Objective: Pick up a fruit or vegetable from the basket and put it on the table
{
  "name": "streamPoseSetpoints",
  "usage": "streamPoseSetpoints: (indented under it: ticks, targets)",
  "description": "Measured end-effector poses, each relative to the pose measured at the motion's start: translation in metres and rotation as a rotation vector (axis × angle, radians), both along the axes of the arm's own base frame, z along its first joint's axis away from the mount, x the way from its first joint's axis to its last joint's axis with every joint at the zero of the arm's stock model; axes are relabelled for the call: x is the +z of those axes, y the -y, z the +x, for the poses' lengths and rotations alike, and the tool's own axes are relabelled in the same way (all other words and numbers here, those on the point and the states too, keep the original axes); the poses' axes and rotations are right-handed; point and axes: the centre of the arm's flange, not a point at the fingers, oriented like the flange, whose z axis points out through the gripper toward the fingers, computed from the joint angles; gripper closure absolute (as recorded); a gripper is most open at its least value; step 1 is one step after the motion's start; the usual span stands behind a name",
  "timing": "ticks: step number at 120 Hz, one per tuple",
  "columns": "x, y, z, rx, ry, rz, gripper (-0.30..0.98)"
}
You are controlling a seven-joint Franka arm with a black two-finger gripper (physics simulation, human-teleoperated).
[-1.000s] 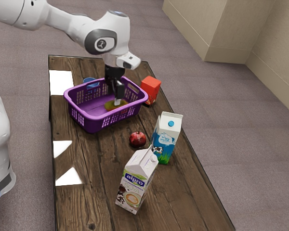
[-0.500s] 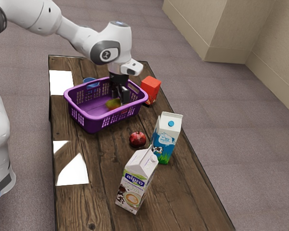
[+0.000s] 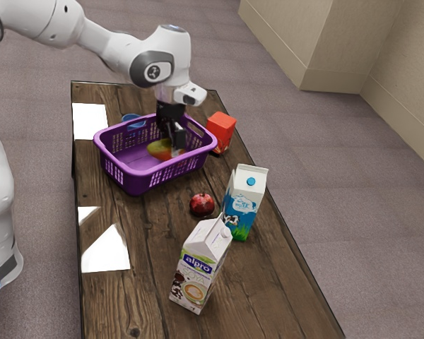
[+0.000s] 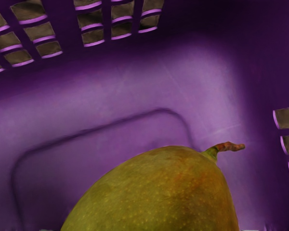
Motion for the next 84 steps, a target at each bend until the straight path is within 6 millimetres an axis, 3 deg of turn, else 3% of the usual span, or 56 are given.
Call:
streamPoseSetpoints:
  ticks: [17, 28, 37, 45, 54, 60, 69, 77, 84]
  targets:
    - [0.050, 0.017, -0.004, -0.039, -0.062, -0.041, 0.25]
    - [0.116, 0.014, -0.002, -0.044, -0.039, -0.016, 0.26]
    - [0.157, -0.016, -0.012, 0.005, -0.025, 0.014, 0.27]
    - [0.178, -0.063, -0.031, 0.096, -0.023, 0.030, 0.27]
    - [0.179, -0.116, -0.055, 0.200, -0.028, 0.049, 0.29]
    - [0.174, -0.139, -0.060, 0.241, -0.017, 0.087, 0.30]
    - [0.141, -0.158, -0.042, 0.261, -0.016, 0.146, 0.28]
    - [0.081, -0.167, -0.010, 0.252, -0.058, 0.181, 0.26]
    - [0.073, -0.168, -0.003, 0.251, -0.045, 0.198, 0.18]
